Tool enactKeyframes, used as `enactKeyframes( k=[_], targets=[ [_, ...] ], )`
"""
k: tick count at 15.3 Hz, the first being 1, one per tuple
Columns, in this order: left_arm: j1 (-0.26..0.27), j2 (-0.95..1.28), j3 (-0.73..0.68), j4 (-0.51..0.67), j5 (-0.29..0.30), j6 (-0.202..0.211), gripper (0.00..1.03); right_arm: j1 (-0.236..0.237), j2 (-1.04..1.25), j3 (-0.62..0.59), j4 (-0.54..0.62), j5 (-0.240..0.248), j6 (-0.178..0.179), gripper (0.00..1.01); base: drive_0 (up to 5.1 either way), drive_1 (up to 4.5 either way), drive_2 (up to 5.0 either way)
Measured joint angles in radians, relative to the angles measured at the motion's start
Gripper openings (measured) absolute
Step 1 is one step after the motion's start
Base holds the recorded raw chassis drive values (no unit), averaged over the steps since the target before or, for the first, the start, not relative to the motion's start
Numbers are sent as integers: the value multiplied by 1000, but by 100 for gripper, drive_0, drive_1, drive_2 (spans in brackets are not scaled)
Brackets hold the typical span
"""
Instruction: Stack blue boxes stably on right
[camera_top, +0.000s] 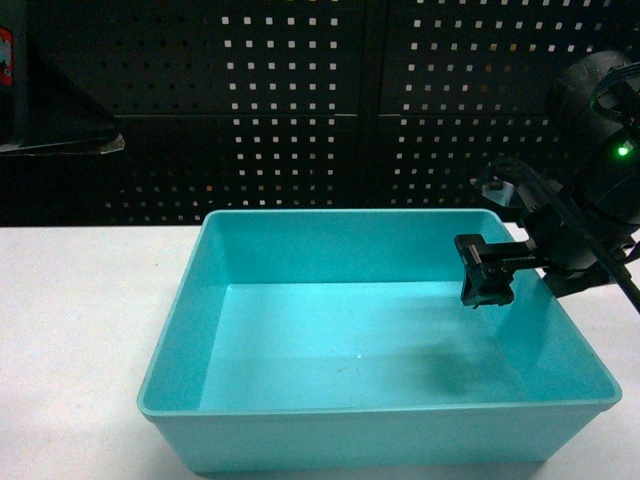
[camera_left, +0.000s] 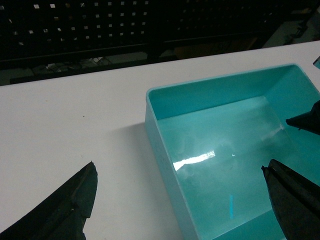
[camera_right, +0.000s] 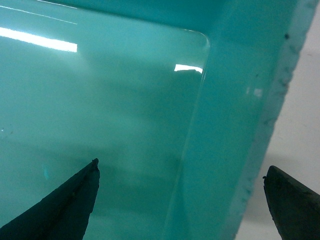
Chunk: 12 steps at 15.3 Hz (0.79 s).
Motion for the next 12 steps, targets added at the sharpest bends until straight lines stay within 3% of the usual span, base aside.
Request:
enactKeyframes(
  k=[1, 8, 10, 11, 12],
  targets=[
    [0, 0, 0, 0, -1, 0, 98, 6, 0, -6, 1, 1, 11, 97, 0, 0, 0],
    [0, 0, 0, 0, 0, 0, 98, 26, 13, -41, 5, 13, 30, 32, 0, 0, 0],
    [0, 0, 0, 0, 0, 0, 98, 25, 14, -39, -18, 25, 35, 8, 0, 0, 0],
    [0, 0, 0, 0, 0, 0, 98, 25, 14, -39, -40, 26, 14, 8, 0, 0, 0],
    [0, 0, 0, 1, 0, 0, 98, 32, 14, -36, -61, 53, 29, 8, 0, 0, 0]
  ],
)
